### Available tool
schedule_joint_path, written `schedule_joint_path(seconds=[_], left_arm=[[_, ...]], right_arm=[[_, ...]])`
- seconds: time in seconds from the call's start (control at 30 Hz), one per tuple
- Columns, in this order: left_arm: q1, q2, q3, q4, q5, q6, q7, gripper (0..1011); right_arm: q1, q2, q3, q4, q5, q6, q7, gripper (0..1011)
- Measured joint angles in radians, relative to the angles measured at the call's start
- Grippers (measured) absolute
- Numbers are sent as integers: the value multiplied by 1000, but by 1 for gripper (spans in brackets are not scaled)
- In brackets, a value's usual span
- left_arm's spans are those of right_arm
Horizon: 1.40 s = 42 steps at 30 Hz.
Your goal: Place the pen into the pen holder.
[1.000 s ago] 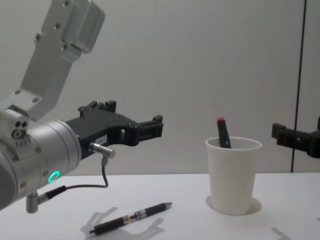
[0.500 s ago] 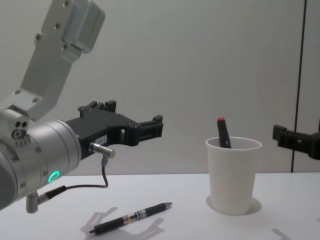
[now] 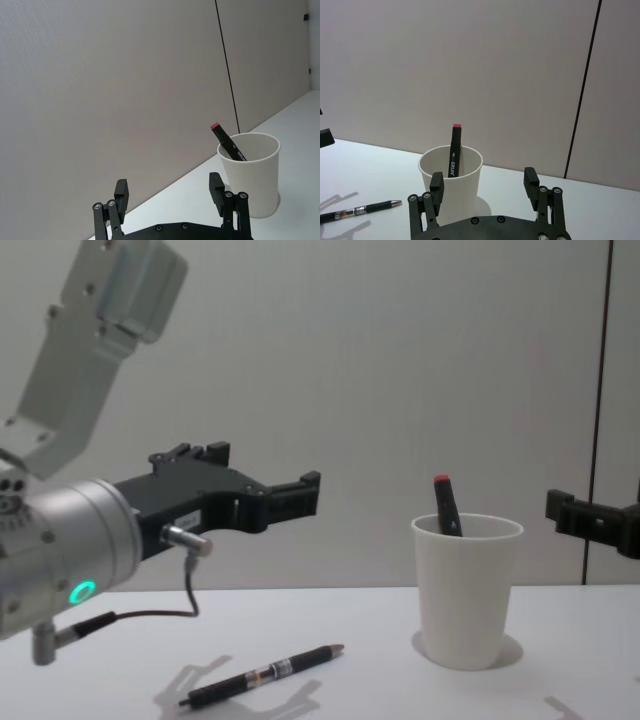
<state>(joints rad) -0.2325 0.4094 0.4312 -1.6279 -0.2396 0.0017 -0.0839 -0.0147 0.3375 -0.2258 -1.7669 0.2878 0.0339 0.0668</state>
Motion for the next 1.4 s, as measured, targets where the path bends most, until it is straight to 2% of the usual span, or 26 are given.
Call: schedule_joint_path(seconds=[0.4, 0.77, 1.17, 1.4], left_arm=[[15, 58, -38, -12, -53, 10, -89, 1001], [13, 104, -69, -10, -92, 54, -211, 1001], [-25, 114, -78, 30, -89, 146, -354, 1001], [-48, 104, -72, 62, -79, 196, -405, 1001]], right_arm=[[0, 0, 0, 0, -1, 0, 0, 1002], [0, 0, 0, 0, -1, 0, 0, 1001], [0, 0, 0, 0, -1, 0, 0, 1001], [0, 0, 0, 0, -1, 0, 0, 1002]])
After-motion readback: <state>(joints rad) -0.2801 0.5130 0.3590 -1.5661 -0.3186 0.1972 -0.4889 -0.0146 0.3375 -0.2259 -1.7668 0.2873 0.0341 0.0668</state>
